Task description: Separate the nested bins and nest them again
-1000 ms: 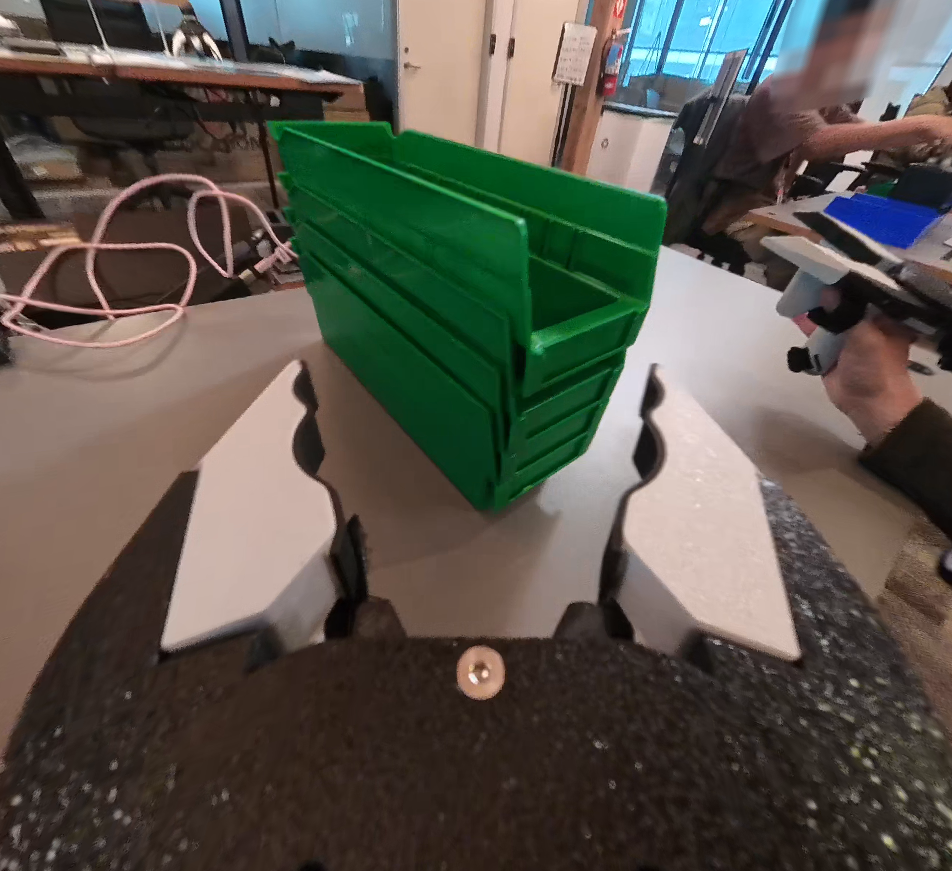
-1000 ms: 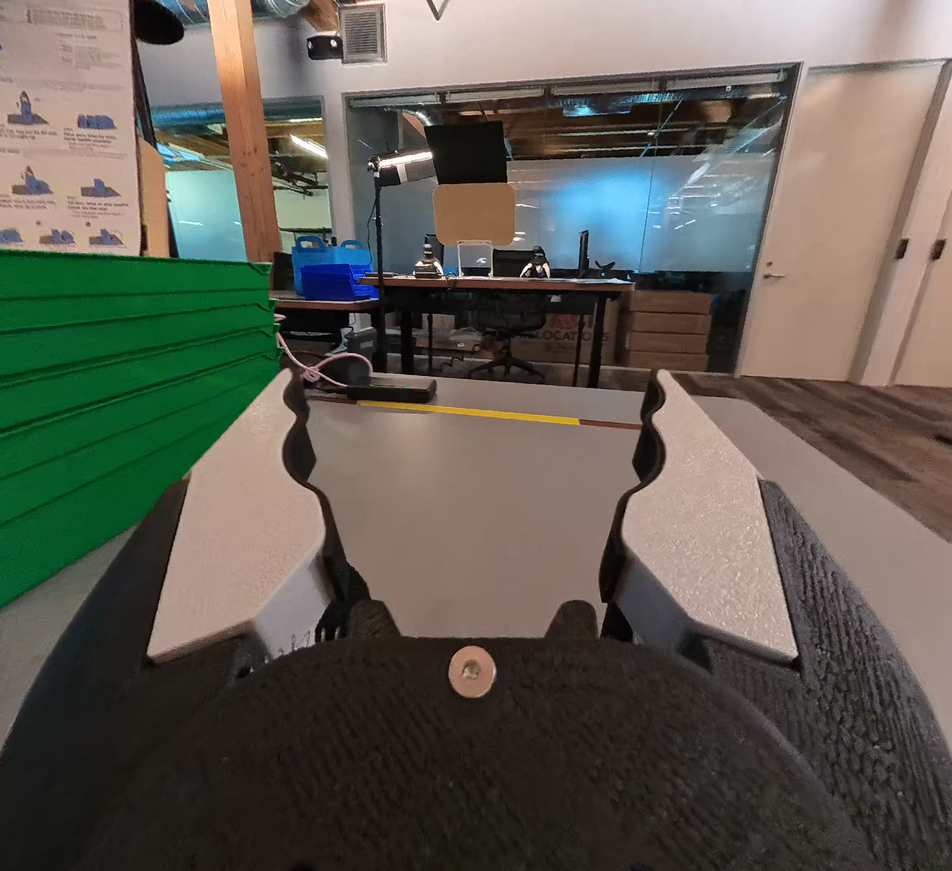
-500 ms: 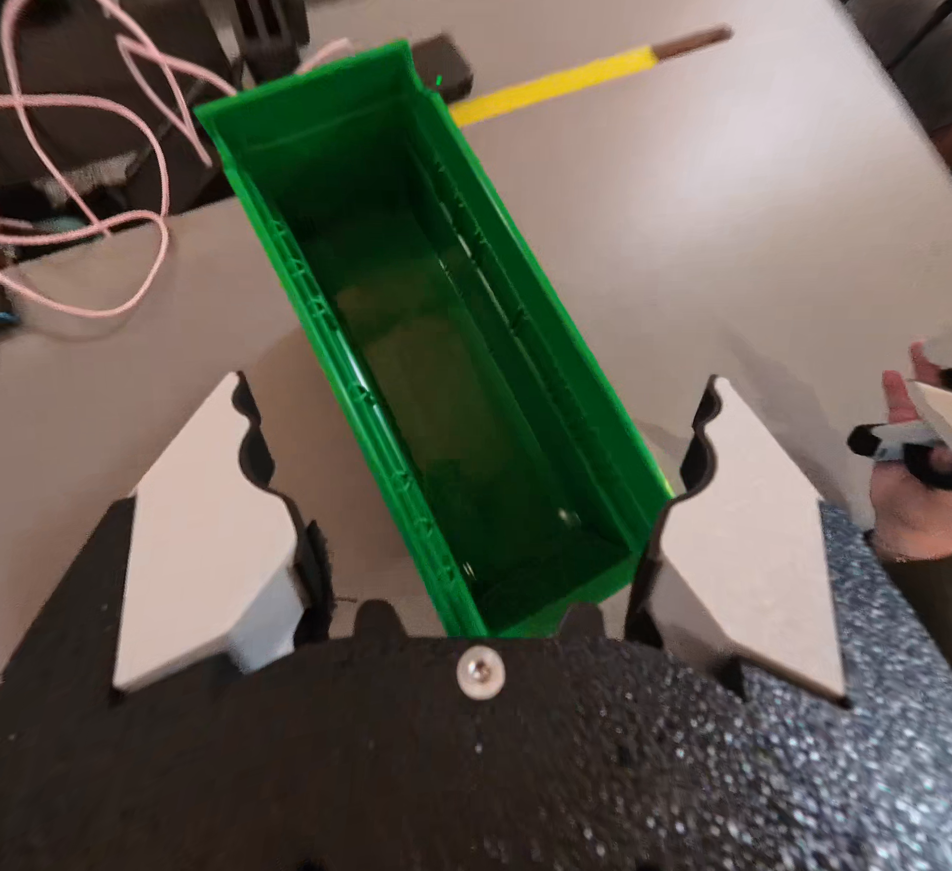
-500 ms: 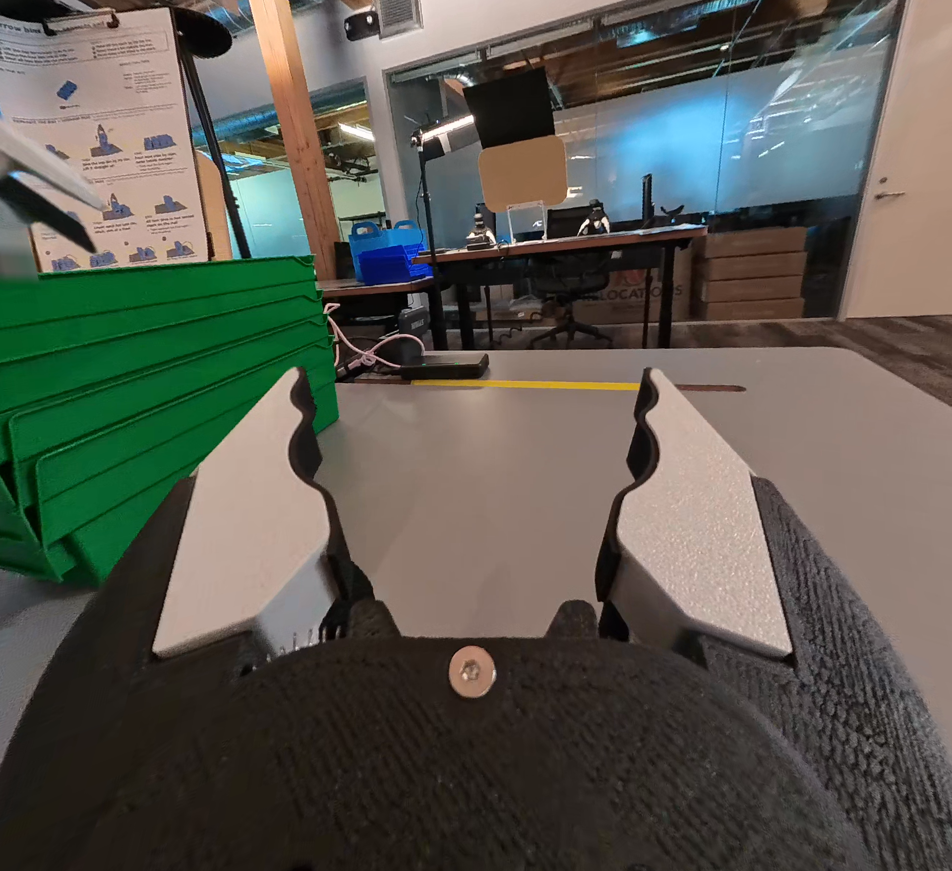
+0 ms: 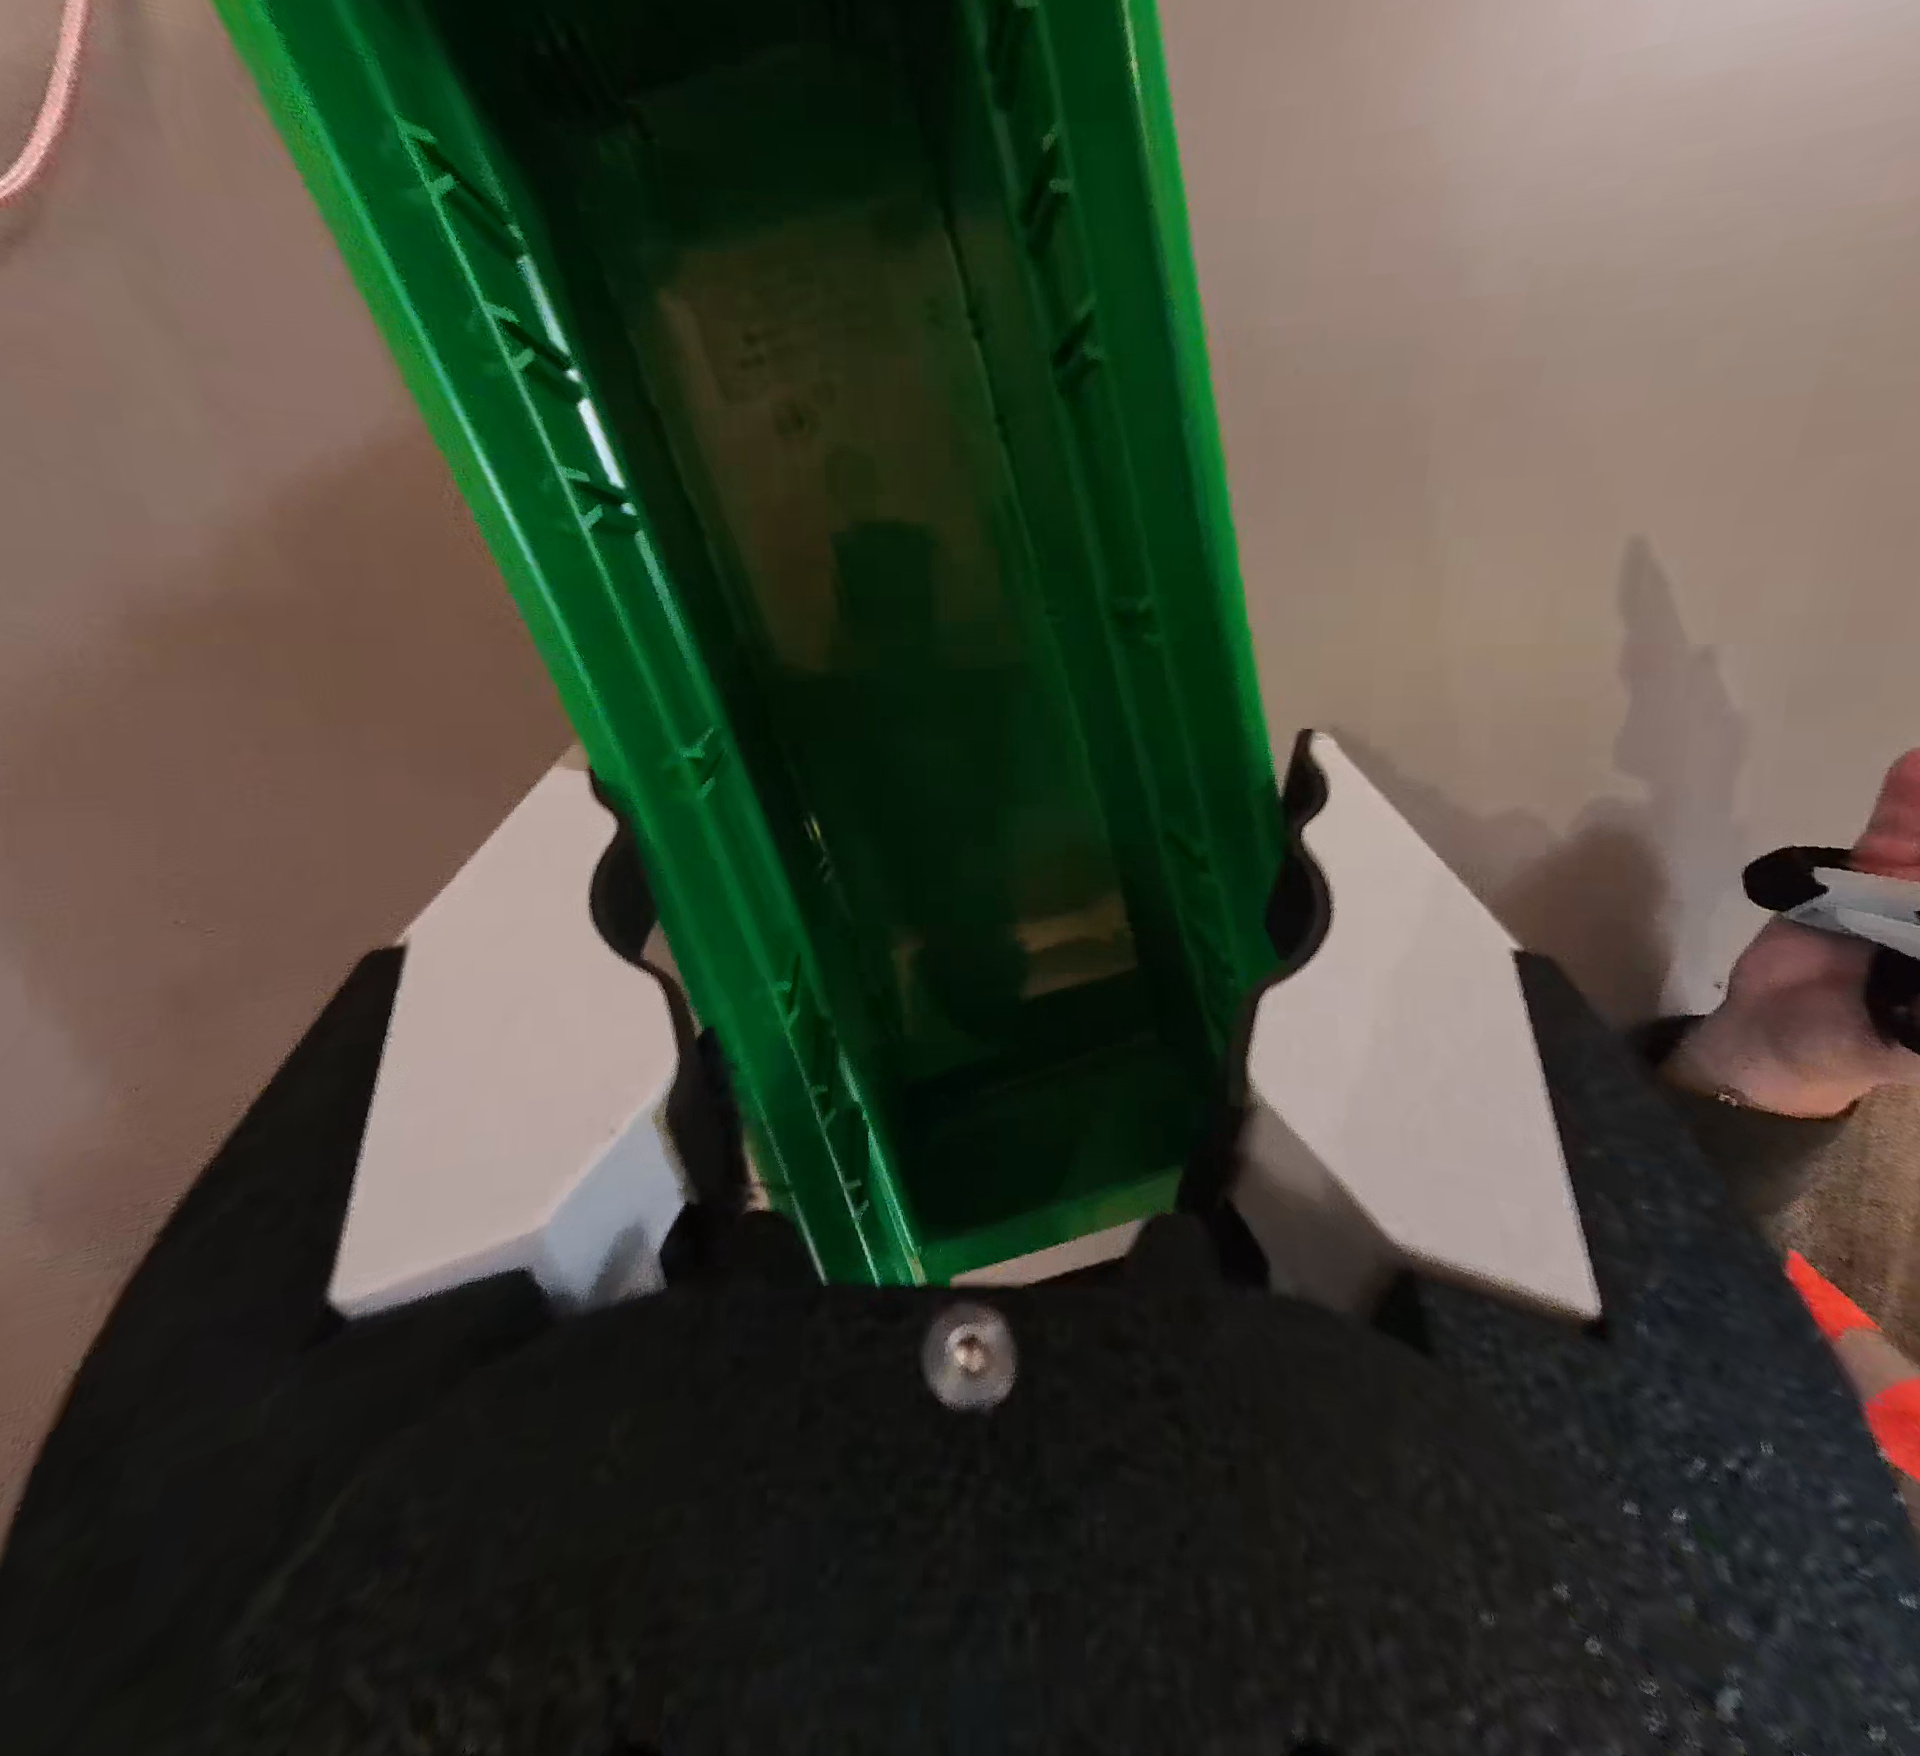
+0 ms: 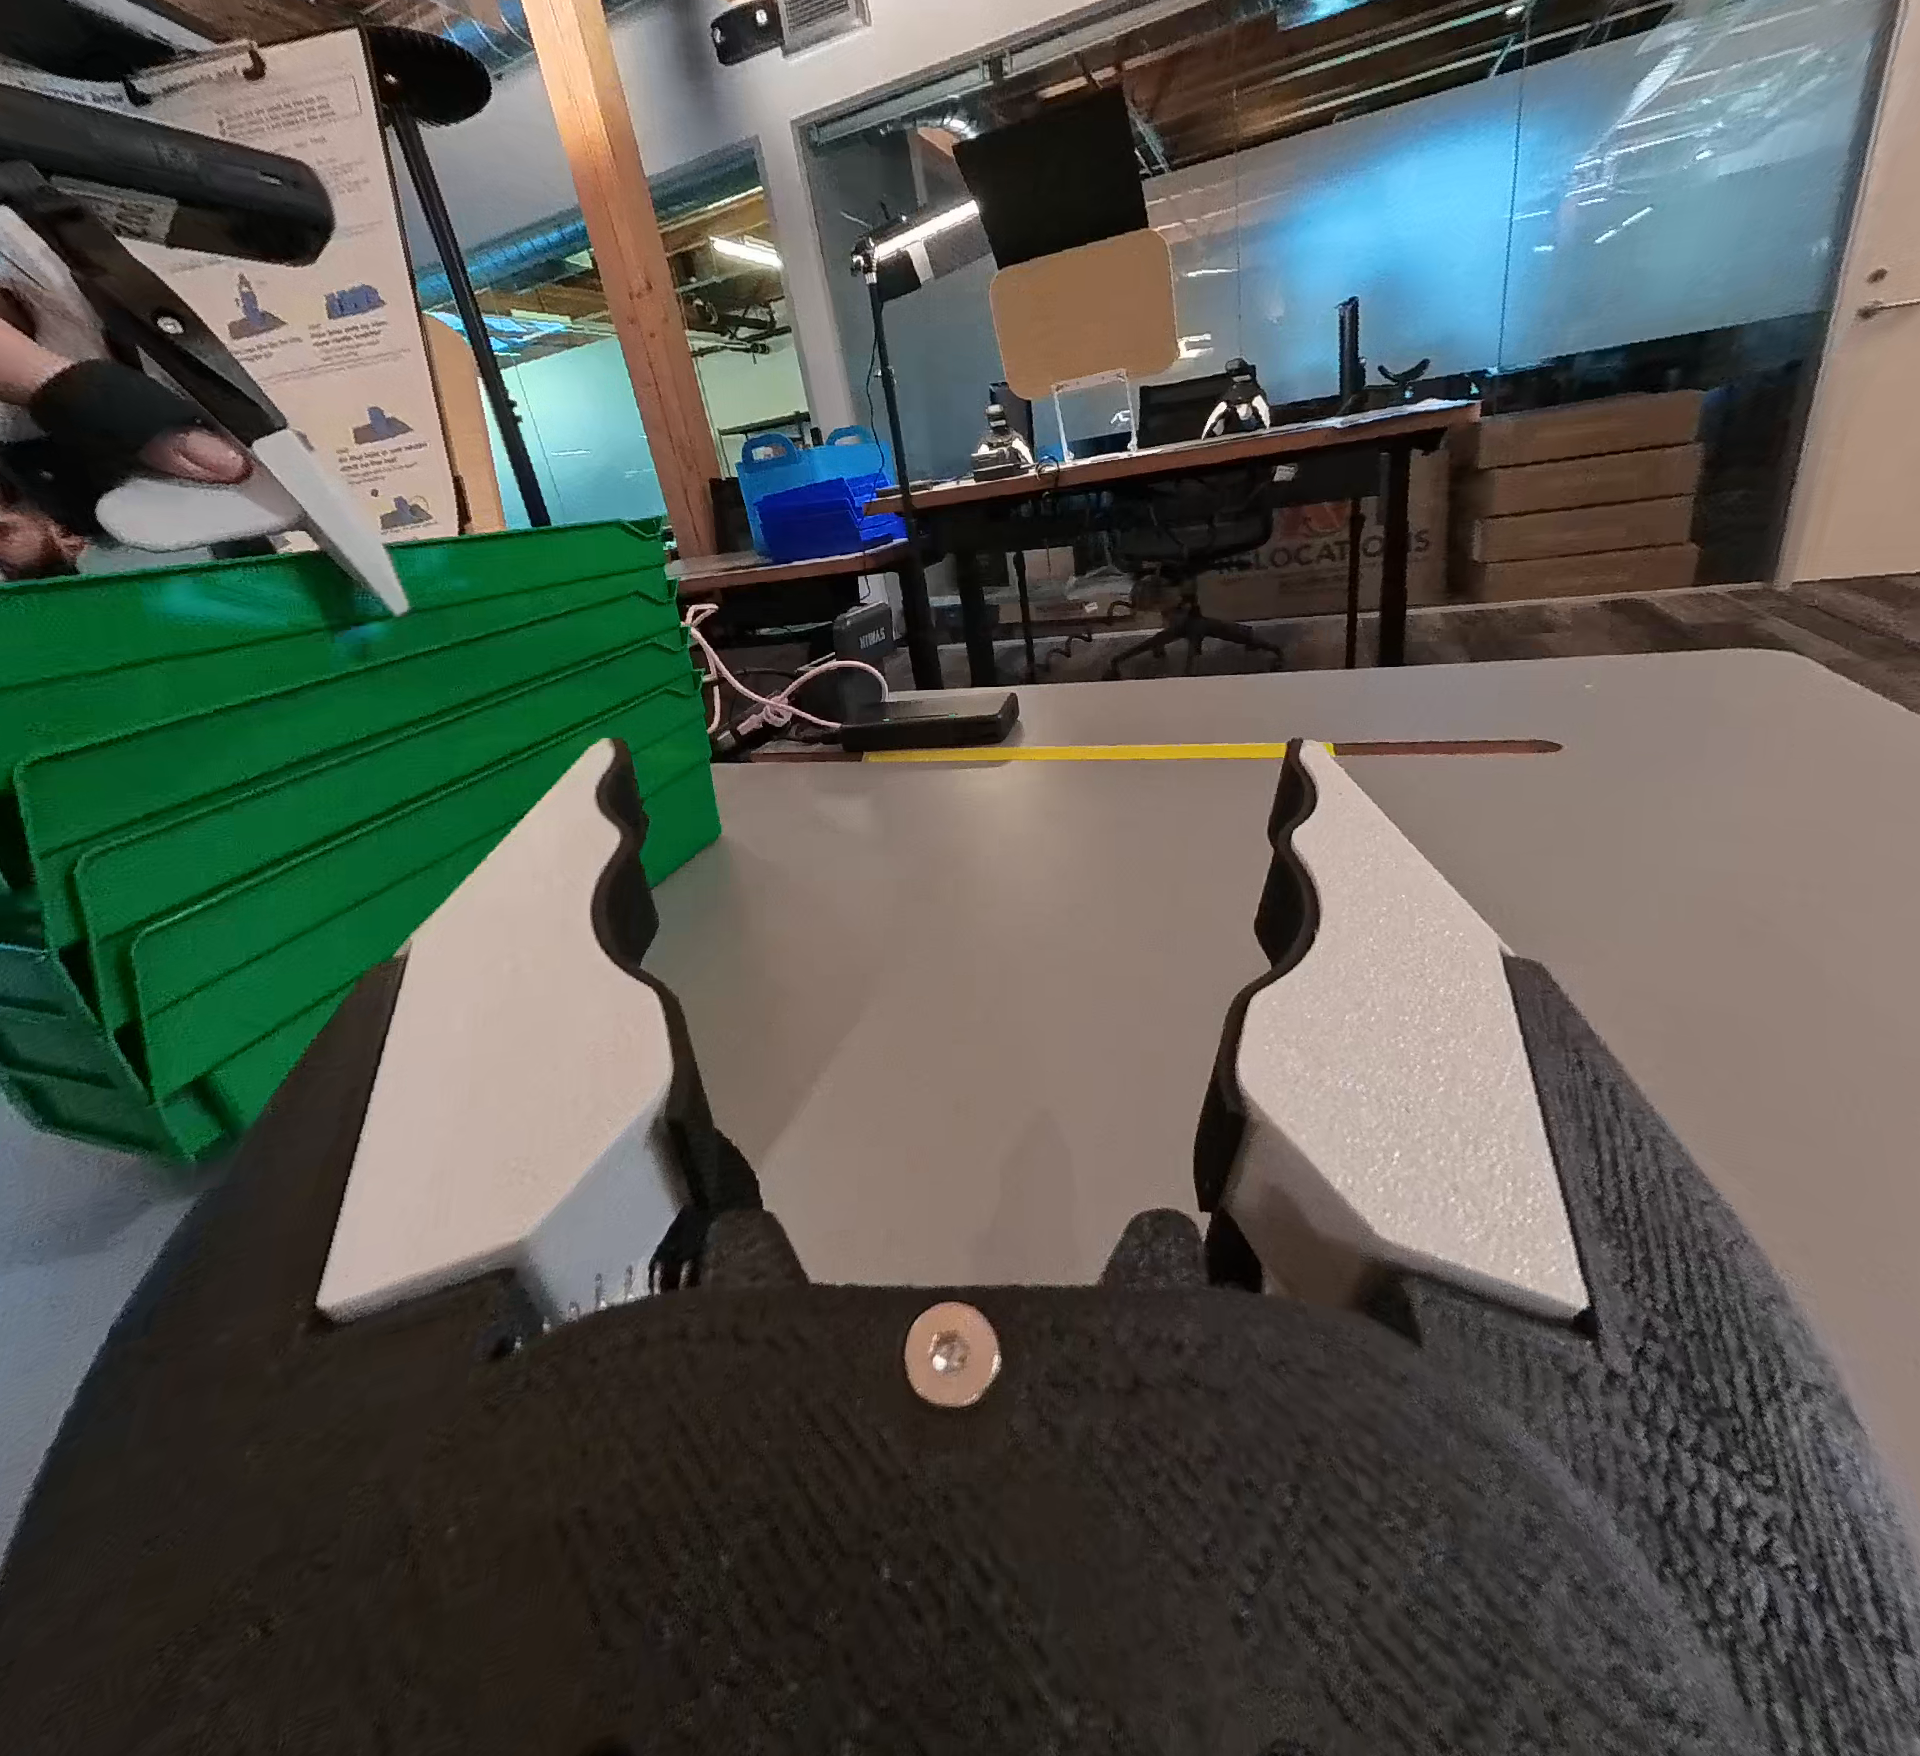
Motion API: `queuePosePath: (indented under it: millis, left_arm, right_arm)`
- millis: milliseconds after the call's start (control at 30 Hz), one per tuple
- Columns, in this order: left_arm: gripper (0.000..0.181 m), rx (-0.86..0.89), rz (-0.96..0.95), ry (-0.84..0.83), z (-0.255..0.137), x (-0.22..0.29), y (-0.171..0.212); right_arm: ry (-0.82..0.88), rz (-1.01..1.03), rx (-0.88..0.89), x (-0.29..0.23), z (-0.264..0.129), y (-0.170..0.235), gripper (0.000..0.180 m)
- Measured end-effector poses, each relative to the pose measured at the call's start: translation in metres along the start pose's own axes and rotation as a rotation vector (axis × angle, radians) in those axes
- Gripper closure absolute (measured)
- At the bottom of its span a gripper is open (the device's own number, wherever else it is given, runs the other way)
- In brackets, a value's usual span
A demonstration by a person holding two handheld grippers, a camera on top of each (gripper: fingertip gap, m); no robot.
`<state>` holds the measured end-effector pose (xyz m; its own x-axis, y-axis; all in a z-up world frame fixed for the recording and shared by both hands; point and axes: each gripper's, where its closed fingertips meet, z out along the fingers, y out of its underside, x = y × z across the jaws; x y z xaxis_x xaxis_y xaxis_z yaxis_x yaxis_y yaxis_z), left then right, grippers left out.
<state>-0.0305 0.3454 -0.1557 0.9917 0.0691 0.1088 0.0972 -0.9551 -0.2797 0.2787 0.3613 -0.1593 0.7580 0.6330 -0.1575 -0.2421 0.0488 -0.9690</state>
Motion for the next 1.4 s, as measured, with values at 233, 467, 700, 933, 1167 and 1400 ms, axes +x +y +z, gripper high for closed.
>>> queuePosePath:
  millis: [233, 467, 700, 933, 1167, 1400]
  left_arm:
    - [0.073, 0.075, 0.003, 0.029, -0.028, 0.003, -0.017]
    - [0.072, 0.269, 0.152, -0.054, -0.109, 0.044, -0.057]
    - [0.07, 0.292, 0.263, 0.199, -0.07, 0.178, -0.075]
    - [0.07, 0.143, 0.223, 0.264, 0.064, 0.248, -0.059]
    - [0.065, 0.141, 0.232, 0.178, 0.133, 0.268, -0.051]
    - [0.024, 0.235, 0.319, 0.221, 0.124, 0.279, -0.048]
  right_arm:
    - [0.02, 0.013, 0.011, 0.01, -0.006, -0.01, 0.062]
    - [0.068, 0.03, 0.069, 0.031, -0.026, -0.043, 0.063]
    - [0.16, 0.019, 0.182, 0.054, -0.063, -0.093, 0.064]
    - [0.253, -0.044, 0.255, 0.071, -0.095, -0.123, 0.066]
    - [0.299, -0.074, 0.22, 0.083, -0.095, -0.113, 0.066]
    - [0.155, 0.009, -0.085, 0.064, -0.049, -0.04, 0.061]
